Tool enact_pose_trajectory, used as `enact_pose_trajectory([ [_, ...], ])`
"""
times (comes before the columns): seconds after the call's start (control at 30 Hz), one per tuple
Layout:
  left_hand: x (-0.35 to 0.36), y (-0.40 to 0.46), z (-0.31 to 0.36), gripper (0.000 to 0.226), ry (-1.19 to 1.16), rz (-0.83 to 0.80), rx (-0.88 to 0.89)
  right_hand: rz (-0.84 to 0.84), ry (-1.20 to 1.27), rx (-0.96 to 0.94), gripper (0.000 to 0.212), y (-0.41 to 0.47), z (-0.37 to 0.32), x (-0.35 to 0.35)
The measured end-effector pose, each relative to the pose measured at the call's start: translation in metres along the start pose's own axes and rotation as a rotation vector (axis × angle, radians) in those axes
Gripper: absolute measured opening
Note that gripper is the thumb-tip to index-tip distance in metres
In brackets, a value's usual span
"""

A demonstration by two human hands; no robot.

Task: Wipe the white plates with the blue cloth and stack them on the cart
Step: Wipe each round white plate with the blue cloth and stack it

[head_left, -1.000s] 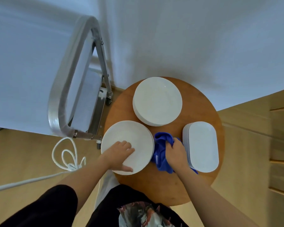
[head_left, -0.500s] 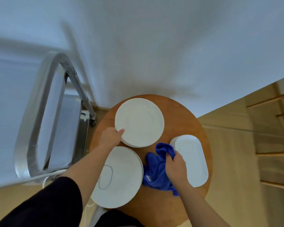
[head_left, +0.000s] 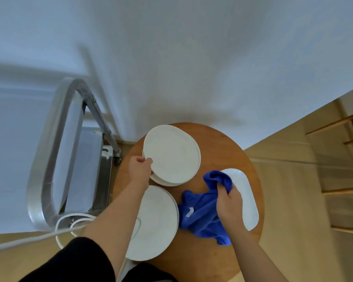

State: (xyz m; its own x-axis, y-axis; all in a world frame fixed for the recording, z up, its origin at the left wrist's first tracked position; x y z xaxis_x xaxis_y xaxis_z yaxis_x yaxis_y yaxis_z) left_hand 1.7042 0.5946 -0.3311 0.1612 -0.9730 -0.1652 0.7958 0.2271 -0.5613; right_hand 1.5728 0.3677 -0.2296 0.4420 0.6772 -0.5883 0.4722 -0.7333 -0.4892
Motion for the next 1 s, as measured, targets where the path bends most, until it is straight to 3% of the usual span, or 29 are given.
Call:
enact_pose_trajectory([
  [0.1, -0.005, -0.011, 0.002, 0.023, -0.084, -0.014, -0.015, 0.016, 0.166, -0.267, 0.022, -0.022, -0.033, -0.026],
  [0.2, -0.005, -0.028, 0.014, 0.016, -0.168, -0.057, -0.027, 0.018, 0.318, -0.392, 0.042, -0.048, -0.065, -0.056],
  [0.3, -0.005, -0.051, 0.028, 0.011, -0.260, -0.071, -0.091, 0.081, 0.417, -0.367, 0.041, -0.069, -0.087, -0.089],
  [0.4, -0.008, -0.075, 0.046, 0.007, -0.390, -0.097, -0.147, 0.060, 0.663, -0.243, 0.018, -0.074, -0.104, -0.117],
  [0.5, -0.014, -0.097, 0.064, 0.024, -0.442, -0.172, -0.169, -0.117, 0.753, -0.331, 0.058, -0.087, -0.132, -0.119],
  [0.6, -0.008, -0.123, 0.090, 0.047, -0.433, -0.379, -0.132, -0.369, 0.442, -0.606, 0.029, -0.118, -0.157, -0.083],
  [0.7, -0.004, -0.154, 0.122, 0.045, -0.350, -0.501, 0.084, -0.538, -0.091, -0.777, 0.045, -0.128, -0.145, -0.030],
  [0.8, -0.008, -0.181, 0.129, 0.035, -0.327, -0.434, 0.184, -0.364, -0.578, -1.031, 0.059, -0.127, -0.126, 0.001],
  [0.9, -0.013, -0.199, 0.132, 0.029, -0.333, -0.378, 0.269, -0.198, -0.525, -1.155, 0.055, -0.129, -0.129, 0.000],
  [1.0, -0.017, -0.211, 0.132, 0.023, -0.343, -0.323, 0.299, -0.058, -0.450, -1.133, 0.057, -0.122, -0.140, -0.002],
])
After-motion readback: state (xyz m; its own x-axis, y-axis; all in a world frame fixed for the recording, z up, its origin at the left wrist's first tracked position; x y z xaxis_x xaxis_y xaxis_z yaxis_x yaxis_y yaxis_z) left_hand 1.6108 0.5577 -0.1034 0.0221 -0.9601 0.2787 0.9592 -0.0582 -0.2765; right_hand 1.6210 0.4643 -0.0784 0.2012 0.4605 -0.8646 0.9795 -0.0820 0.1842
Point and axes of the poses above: each hand's wrist, its own y-axis towards the middle knuckle, its own x-axis out of the palm, z = x × y, the point moved 6 cm from there along y, towards the middle knuckle, and after that the axes turned 8 degrees about x, right-handed, at the moved point
